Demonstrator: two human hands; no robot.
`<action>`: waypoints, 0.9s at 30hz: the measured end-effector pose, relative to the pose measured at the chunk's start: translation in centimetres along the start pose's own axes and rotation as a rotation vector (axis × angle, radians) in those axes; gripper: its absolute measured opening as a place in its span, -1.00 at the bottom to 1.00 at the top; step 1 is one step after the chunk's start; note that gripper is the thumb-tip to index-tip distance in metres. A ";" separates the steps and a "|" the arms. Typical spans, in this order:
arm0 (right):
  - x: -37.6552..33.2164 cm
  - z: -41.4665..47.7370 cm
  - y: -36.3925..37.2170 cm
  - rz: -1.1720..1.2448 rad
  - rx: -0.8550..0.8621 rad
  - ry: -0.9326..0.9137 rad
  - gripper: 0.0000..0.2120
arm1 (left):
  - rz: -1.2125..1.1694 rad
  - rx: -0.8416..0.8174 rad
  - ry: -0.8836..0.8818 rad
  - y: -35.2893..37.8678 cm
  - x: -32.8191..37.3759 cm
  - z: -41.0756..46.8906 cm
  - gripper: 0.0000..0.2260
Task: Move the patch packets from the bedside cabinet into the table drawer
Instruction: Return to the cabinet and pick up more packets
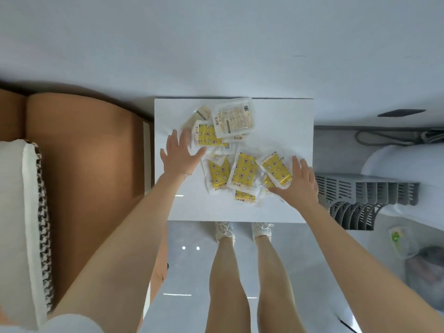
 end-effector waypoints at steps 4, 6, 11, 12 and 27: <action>-0.1 1.0 0.9 -0.002 0.130 -0.026 0.03 | -0.055 0.164 0.000 -0.8 0.4 3.2 -0.24; -0.2 0.6 0.8 0.057 0.179 -0.046 -0.10 | -0.030 0.235 0.015 -1.3 1.2 3.5 -0.24; -1.0 0.0 0.4 0.070 0.238 -0.095 -0.40 | -0.225 0.259 -0.128 -1.1 0.2 2.2 -0.35; -1.2 0.1 0.3 0.063 0.226 -0.089 -0.37 | -0.264 0.270 -0.150 -1.0 0.0 1.9 -0.41; -0.3 0.8 0.2 0.293 0.121 0.071 -0.22 | -0.664 0.333 -0.156 0.0 -0.9 -3.5 -0.79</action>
Point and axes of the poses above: each hand's wrist, its own z-axis towards the middle knuckle, its own y-axis out of the palm, x = y × z, the point moved 9 cm from there along z, towards the middle knuckle, and after that the axes turned 1 degree about y, right-handed, at the moved point
